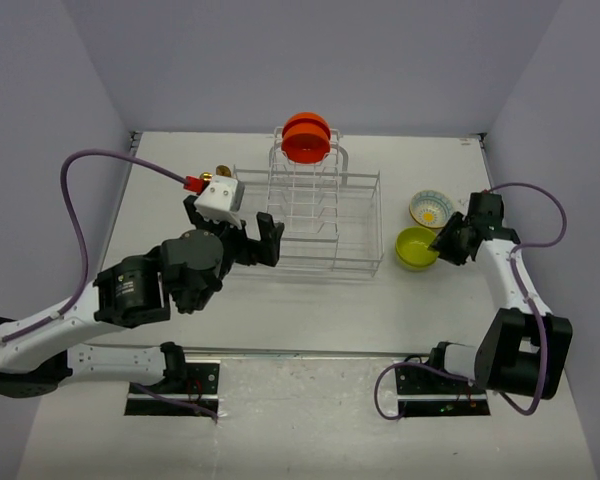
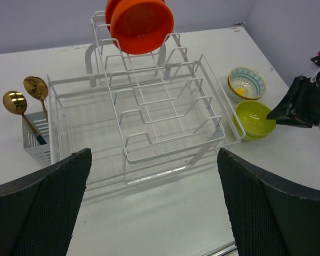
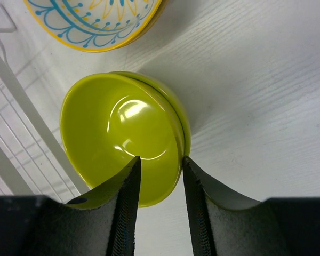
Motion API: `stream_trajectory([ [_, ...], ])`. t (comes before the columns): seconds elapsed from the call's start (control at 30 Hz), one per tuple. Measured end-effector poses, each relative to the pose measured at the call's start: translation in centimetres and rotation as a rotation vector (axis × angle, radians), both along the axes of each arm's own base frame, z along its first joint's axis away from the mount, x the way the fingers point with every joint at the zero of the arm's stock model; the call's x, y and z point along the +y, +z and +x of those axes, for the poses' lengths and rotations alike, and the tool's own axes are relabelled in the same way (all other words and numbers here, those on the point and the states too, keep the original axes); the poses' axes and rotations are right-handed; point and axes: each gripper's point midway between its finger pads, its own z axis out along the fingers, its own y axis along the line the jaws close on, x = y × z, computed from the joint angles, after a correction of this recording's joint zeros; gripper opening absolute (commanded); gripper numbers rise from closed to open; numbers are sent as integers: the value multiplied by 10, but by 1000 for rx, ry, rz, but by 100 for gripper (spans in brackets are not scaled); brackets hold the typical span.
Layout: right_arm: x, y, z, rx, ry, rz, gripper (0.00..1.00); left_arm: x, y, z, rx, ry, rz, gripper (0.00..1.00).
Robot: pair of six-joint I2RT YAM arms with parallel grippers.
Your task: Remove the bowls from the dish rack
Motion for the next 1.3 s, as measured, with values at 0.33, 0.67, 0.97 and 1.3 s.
stream_trajectory([
  [0.33,-1,37,-5,-121,-9,-31,36,-10,-5,32,15,66,17,100],
  [0.67,48,215,-39,-663,199,24,61,-21,2,143,-6,161,224,100],
  [0.97,97,257,-89,-830,441,137,77,-59,-13,178,-206,-73,608,90],
  [1.3,122,238,-135,-986,527,193,99,-74,-10,213,-421,-174,805,89],
])
